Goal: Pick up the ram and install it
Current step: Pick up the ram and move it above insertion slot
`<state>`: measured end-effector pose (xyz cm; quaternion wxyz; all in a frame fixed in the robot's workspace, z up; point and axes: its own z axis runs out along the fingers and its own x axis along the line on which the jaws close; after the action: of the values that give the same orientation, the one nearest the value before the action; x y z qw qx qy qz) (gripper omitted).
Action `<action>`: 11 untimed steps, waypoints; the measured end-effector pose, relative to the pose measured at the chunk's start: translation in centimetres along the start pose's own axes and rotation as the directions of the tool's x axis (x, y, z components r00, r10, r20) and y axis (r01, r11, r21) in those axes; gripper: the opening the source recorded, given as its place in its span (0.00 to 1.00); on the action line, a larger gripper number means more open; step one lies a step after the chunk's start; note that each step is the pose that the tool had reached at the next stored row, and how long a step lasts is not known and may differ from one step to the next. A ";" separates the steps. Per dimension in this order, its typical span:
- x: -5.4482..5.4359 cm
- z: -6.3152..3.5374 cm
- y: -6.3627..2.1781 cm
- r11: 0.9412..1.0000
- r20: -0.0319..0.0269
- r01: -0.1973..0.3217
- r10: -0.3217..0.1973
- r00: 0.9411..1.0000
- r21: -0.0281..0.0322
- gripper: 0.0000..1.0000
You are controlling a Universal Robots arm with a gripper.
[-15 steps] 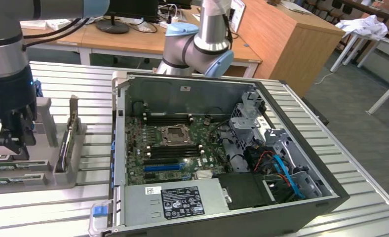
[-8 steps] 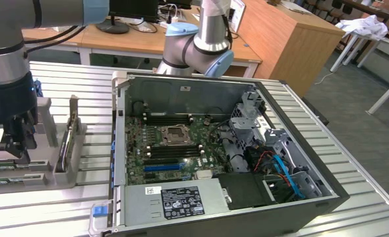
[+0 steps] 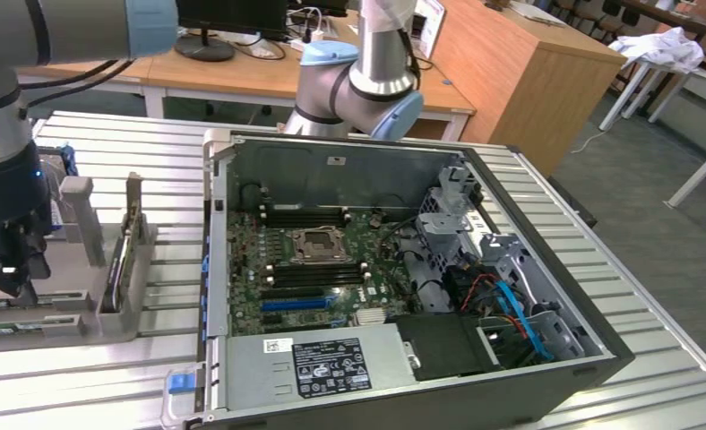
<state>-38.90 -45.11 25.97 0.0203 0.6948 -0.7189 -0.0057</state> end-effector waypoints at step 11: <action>0.0 2.03 1.16 1.000 0.000 0.000 0.000 1.000 0.000 0.41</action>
<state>-40.13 -45.11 23.98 0.0203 0.6948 -0.7189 -0.0058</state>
